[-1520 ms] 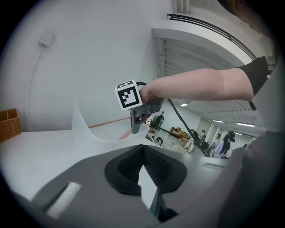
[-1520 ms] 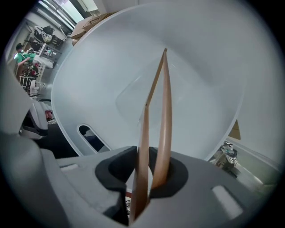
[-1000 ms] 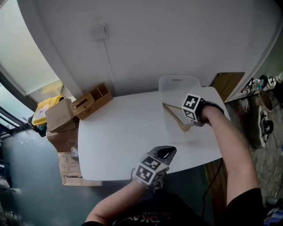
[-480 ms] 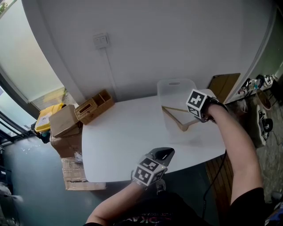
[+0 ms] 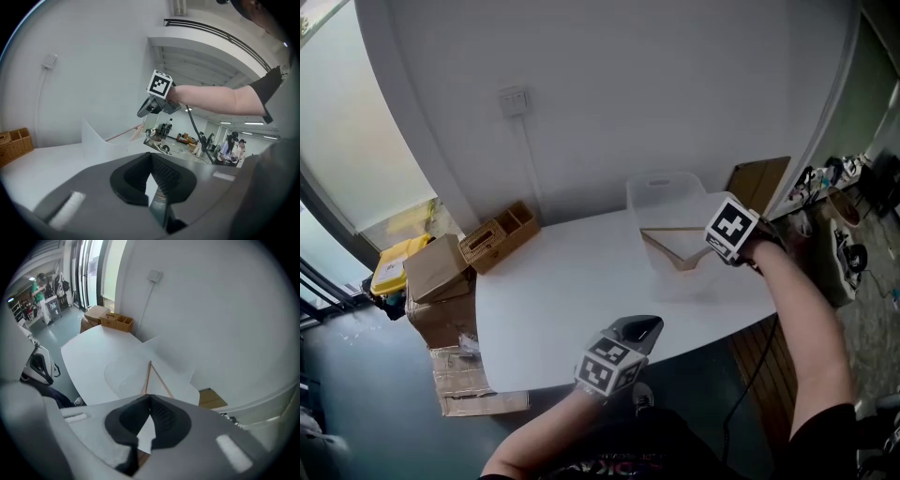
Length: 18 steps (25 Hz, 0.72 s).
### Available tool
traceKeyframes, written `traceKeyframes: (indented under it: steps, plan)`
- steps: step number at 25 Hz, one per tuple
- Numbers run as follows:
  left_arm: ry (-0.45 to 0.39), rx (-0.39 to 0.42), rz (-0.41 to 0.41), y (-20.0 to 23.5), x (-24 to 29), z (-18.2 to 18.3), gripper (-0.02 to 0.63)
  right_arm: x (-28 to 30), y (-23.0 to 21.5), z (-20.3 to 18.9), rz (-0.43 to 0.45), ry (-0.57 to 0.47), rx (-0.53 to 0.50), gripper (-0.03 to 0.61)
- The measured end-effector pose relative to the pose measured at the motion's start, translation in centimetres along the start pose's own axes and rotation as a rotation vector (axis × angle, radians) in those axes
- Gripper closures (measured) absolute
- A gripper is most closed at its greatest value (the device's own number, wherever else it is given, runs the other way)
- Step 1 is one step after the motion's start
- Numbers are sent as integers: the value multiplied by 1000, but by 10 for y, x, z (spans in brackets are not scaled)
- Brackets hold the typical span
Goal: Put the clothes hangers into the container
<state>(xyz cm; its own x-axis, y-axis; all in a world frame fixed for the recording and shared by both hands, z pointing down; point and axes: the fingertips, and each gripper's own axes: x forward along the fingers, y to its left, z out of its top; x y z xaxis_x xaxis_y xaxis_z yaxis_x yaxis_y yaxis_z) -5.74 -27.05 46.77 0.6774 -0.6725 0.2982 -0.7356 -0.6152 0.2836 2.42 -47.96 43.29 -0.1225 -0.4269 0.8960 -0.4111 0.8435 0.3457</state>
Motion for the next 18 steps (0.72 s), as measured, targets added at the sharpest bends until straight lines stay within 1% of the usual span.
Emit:
traceKeyframes:
  steps: [2,7,9,13,18]
  plan:
    - [-3,12,2,-2,-10,0,609,-11,15,5,21,-99,62,577]
    - [-2,15,-21,-11,-36,-10,609,-49,65,21,97,-483,247,577]
    - [-1,14,-26,-13,-46,-16,609,-63,89,20,119,-591,328,577]
    - [-7,20,-36,-17,-65,-30,609,-84,142,12,152,-729,446,577]
    - [23,10,-46,-24,-97,-52,609,-108,211,8,202,-837,551,577]
